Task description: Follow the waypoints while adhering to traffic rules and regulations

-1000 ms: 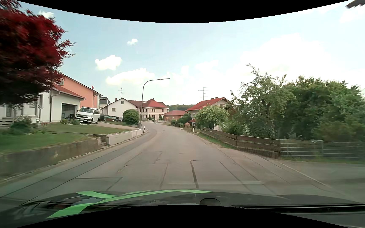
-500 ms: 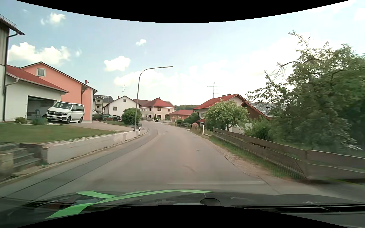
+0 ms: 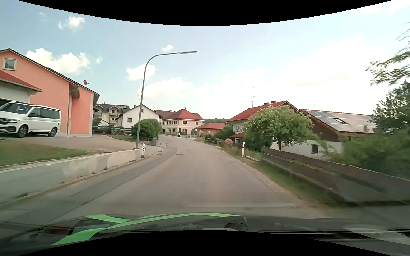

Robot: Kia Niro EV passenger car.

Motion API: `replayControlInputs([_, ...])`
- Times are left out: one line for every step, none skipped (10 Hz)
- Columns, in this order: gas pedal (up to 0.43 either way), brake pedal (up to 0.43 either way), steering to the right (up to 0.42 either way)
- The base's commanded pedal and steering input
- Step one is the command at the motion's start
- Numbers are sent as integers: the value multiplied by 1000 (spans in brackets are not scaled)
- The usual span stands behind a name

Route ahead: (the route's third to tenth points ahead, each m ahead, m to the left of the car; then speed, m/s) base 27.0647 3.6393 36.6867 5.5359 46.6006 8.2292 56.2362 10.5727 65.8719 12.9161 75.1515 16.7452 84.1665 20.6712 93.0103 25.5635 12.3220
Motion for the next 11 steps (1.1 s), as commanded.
replayControlInputs([39, 0, -25])
replayControlInputs([28, 0, -24])
replayControlInputs([28, 0, -22])
replayControlInputs([20, 0, -22])
replayControlInputs([8, 0, -22])
replayControlInputs([8, 0, -21])
replayControlInputs([8, 0, -21])
replayControlInputs([8, 0, -21])
replayControlInputs([8, 0, -21])
replayControlInputs([8, 0, -21])
replayControlInputs([28, 0, -21])
